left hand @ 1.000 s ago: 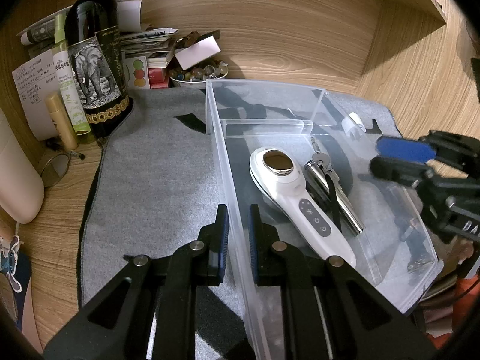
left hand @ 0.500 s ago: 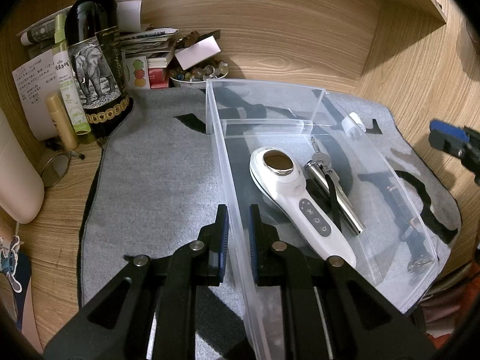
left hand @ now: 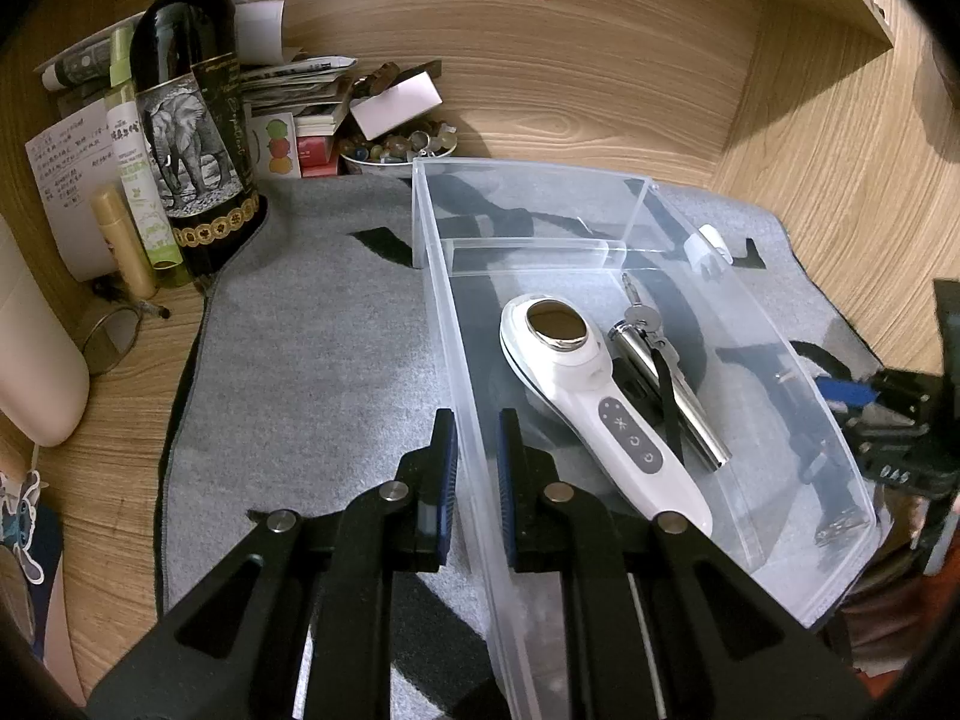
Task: Organize rigid objects
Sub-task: 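Grasp the black-and-gold rectangular item on the mat with the right gripper, then lift the black-and-gold item into the box and open the right gripper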
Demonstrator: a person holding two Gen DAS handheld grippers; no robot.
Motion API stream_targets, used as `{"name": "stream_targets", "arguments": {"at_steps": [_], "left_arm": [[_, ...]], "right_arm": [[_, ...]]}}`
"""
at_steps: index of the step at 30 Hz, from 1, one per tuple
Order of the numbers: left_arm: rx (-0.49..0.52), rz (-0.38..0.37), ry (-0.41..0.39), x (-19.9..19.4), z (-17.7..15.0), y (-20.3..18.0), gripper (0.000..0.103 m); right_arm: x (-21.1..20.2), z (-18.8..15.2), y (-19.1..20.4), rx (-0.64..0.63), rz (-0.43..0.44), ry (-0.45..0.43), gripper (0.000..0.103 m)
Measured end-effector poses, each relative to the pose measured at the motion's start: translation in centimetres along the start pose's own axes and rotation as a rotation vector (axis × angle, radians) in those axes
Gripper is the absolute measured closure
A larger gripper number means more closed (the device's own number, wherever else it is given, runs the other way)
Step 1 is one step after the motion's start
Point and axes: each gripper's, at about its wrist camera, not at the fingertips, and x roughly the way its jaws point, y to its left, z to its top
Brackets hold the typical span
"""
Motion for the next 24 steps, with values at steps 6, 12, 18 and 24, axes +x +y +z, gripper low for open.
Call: {"name": "stream_targets", "arguments": {"at_steps": [6,12,18,24], "left_arm": [[0.0,-0.001,-0.001,0.0,0.0,0.0,0.092],[0.001,-0.001,-0.001,0.0,0.0,0.0,0.092],[0.0,-0.001,-0.001,0.0,0.0,0.0,0.092],[0.0,-0.002,-0.001,0.0,0.0,0.0,0.092]], "right_arm": [[0.0,-0.5,-0.3,-0.006,0.006,-0.008,0.067],[-0.1,-0.7,-0.1,-0.016,-0.019,-0.024,0.081],[-0.8,0.0,0.0,-0.012,-0.027,-0.056,0.081],[-3.0,1.8,0.7,-0.03,-0.023,-0.141,0.081]]}}
